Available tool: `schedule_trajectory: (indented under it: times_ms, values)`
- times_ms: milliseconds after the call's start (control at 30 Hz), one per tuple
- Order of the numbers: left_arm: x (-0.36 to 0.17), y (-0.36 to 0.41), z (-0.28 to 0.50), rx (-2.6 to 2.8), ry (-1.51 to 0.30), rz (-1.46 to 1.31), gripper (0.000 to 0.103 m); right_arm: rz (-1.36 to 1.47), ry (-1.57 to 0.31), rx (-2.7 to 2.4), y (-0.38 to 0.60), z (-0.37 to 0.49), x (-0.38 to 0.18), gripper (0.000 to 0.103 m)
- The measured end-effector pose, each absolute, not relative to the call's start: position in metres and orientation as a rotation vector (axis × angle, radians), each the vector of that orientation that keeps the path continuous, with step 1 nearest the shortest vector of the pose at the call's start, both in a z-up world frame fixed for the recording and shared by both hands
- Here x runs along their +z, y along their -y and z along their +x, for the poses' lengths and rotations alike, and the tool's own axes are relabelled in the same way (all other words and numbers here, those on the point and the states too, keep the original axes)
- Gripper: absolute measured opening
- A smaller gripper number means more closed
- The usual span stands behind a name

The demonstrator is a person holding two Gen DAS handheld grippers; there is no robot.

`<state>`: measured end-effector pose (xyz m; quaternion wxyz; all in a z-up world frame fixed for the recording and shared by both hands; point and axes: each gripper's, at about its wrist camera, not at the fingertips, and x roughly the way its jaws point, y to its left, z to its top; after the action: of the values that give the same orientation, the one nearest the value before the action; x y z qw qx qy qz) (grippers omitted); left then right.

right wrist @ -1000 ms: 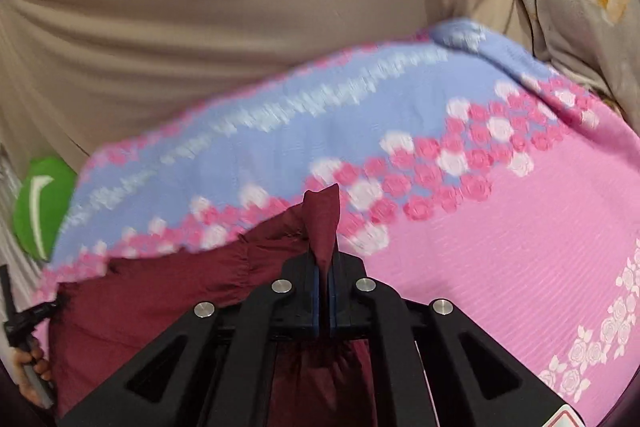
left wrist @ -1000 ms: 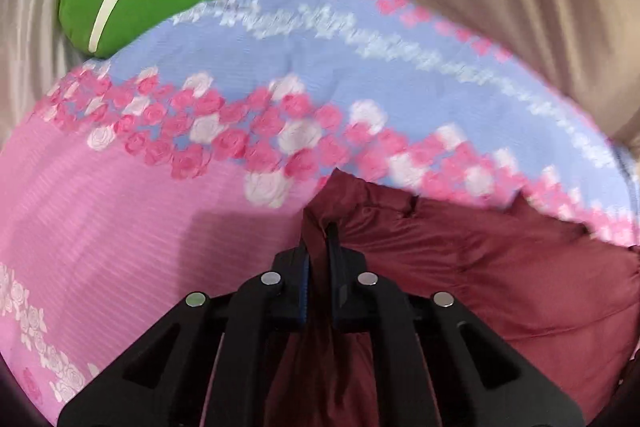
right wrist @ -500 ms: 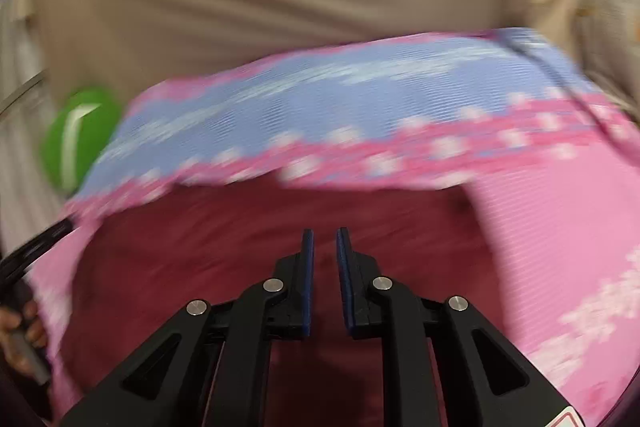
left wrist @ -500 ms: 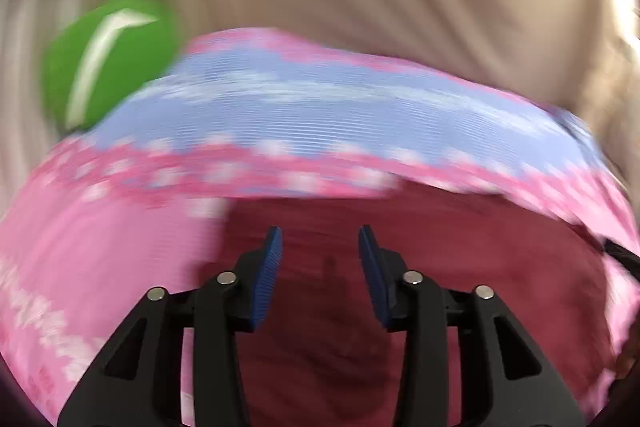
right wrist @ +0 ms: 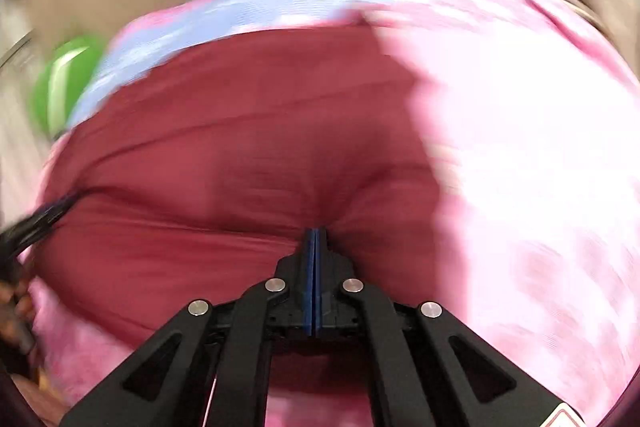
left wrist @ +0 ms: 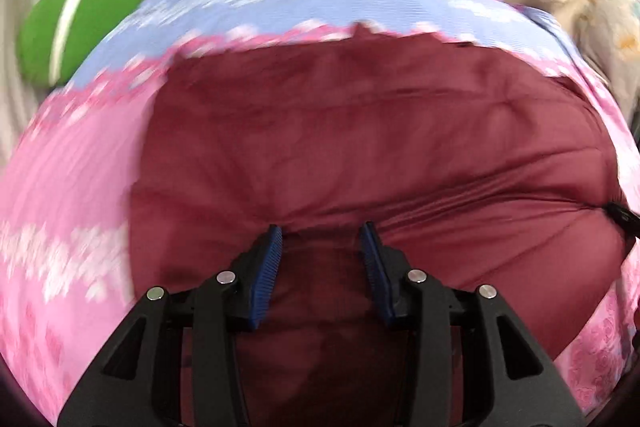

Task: Fold large clothes

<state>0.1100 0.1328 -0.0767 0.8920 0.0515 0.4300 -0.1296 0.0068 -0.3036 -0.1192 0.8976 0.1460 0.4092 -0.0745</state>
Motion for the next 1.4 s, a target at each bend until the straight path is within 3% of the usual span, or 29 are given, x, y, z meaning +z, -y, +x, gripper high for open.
schedule_trajectory:
  times_ms: [133,167,333,433,467,533,600,733,833,900,1100,1267,1400]
  values:
    - [-0.063,-0.140,0.112,-0.189,-0.876,0.084,0.039,0.321,-0.829,-0.253,0.310,0.003,-0.112,0.003]
    - [-0.056,-0.136,0.114,-0.203,-0.856,0.074,0.039,0.313,-0.802,-0.224,0.301,0.008,-0.101,0.014]
    - [-0.043,-0.097,0.140,-0.226,-0.803,0.072,0.057,0.254,-0.734,-0.036,0.246,0.047,-0.075,0.014]
    - [-0.066,-0.088,0.162,-0.195,-0.852,0.082,0.062,0.141,-0.788,-0.045,0.222,0.084,-0.095,0.010]
    - [-0.070,-0.089,0.165,-0.197,-0.851,0.079,0.063,0.127,-0.797,-0.052,0.220,0.087,-0.103,0.005]
    - [-0.064,-0.093,0.169,-0.199,-0.863,0.063,0.063,0.138,-0.817,-0.064,0.220,0.087,-0.099,0.003]
    - [-0.049,-0.094,0.174,-0.206,-0.836,0.052,0.061,0.150,-0.786,-0.059,0.215,0.089,-0.077,0.011]
    - [-0.044,-0.079,0.199,-0.207,-0.817,0.079,0.062,0.088,-0.715,0.024,0.187,0.117,-0.048,0.012]
    - [-0.061,-0.072,0.221,-0.199,-0.867,0.086,0.065,0.052,-0.830,0.020,0.175,0.167,-0.080,0.013]
    - [-0.067,-0.069,0.225,-0.184,-0.863,0.095,0.066,0.065,-0.868,0.005,0.175,0.181,-0.093,0.006]
    - [-0.075,-0.063,0.224,-0.154,-0.842,0.136,0.071,0.105,-0.802,0.045,0.158,0.188,-0.057,0.011]
    - [-0.077,-0.064,0.227,-0.144,-0.841,0.132,0.073,0.108,-0.914,0.058,0.155,0.233,-0.093,0.011]
    - [-0.080,-0.064,0.227,-0.142,-0.838,0.138,0.075,0.139,-0.886,0.055,0.154,0.226,-0.077,0.014]
